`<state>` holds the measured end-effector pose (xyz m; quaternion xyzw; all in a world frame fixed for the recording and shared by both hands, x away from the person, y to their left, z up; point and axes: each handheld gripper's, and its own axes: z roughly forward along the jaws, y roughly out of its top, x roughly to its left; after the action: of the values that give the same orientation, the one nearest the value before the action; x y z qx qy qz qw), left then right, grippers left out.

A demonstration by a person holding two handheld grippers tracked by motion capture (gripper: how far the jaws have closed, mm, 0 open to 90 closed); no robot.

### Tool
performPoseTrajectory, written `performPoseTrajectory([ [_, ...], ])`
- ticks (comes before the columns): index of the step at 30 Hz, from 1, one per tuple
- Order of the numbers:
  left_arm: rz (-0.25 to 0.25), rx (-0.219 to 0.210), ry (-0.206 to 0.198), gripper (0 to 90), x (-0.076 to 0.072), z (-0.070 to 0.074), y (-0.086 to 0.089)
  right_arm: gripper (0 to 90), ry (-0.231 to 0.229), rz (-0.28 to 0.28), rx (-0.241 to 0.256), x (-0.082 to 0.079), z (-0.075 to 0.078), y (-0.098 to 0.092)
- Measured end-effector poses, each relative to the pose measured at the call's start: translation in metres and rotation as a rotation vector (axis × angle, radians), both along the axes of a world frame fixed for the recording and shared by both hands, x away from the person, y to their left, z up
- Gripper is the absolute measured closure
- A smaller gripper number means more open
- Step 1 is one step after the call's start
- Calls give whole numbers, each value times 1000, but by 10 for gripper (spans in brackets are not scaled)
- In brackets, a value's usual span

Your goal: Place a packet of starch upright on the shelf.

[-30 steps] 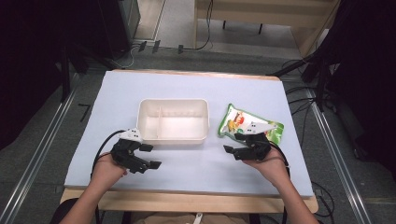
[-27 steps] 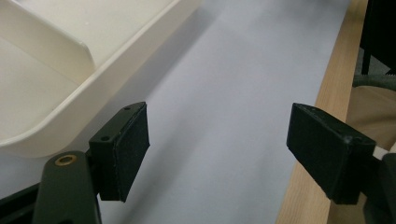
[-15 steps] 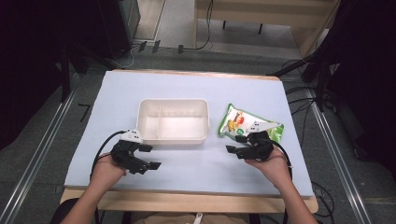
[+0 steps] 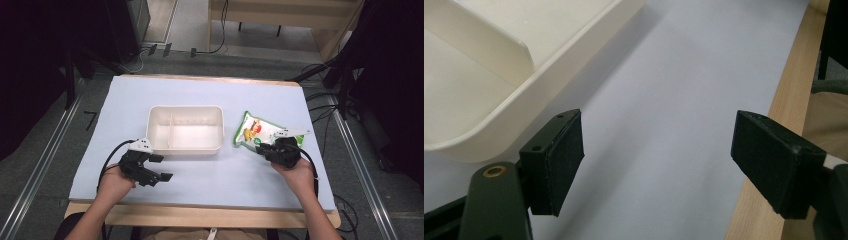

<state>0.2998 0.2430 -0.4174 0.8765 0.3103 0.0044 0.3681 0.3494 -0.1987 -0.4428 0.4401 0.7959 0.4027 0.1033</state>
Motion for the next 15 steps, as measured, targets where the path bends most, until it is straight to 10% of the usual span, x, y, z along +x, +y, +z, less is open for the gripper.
performPoseTrajectory([
  [6, 10, -18, 2, 218, 0, 0, 2, 900, 31, -97, -4, 6, 1, -2],
  [15, 9, -13, 3, 218, 0, 0, 1, 900, 110, -38, -67, 5, -14, 15],
])
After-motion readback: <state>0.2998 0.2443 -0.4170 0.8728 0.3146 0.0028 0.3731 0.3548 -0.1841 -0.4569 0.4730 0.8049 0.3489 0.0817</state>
